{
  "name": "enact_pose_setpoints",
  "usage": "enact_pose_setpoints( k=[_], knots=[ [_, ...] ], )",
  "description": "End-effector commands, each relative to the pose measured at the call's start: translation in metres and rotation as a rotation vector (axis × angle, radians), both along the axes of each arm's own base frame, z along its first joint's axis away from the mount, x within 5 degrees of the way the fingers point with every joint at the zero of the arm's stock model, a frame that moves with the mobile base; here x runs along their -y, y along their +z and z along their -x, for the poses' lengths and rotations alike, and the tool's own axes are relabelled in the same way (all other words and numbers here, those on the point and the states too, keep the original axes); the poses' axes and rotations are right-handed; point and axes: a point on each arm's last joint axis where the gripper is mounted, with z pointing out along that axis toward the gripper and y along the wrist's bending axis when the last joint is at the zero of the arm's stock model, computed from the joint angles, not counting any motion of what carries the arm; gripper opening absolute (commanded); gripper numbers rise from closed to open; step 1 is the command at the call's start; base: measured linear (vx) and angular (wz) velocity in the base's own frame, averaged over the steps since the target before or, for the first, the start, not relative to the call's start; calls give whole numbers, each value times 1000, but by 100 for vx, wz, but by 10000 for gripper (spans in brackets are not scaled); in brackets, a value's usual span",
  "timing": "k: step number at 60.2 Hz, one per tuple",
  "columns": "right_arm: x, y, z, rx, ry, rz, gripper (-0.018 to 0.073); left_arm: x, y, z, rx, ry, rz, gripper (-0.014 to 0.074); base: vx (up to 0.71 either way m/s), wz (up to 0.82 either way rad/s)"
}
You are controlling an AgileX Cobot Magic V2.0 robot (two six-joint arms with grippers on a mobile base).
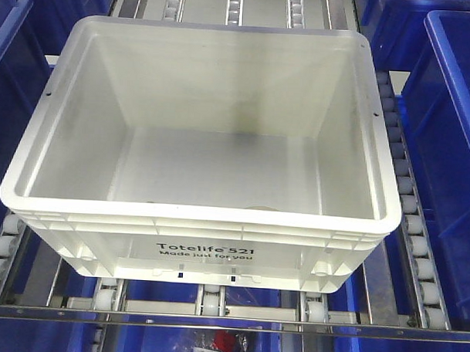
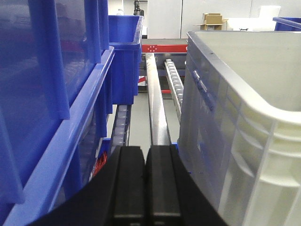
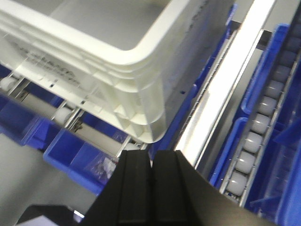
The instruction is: Place moving items into box and shelve
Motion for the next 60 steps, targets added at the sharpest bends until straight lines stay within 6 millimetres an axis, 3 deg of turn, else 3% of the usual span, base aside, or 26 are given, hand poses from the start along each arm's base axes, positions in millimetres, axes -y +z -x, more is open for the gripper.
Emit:
enact_pose_setpoints(
  k=[1,7,16,28,38,60],
  knots=[
    [0,14,-8,182,-63,-68,-15,0,0,0,74,-3,12,-23,0,0],
    [4,2,-13,361,-157,-83,-15,0,0,0,74,-3,12,-23,0,0],
    [10,-40,-12,544,-280,-112,-15,0,0,0,74,-3,12,-23,0,0],
    [14,-85,-13,649,-401,-166,-15,0,0,0,74,-3,12,-23,0,0],
    [15,-111,-16,710,-436,-172,-15,0,0,0,74,-3,12,-23,0,0],
    [15,-114,-16,762,-432,-189,-15,0,0,0,74,-3,12,-23,0,0]
  ],
)
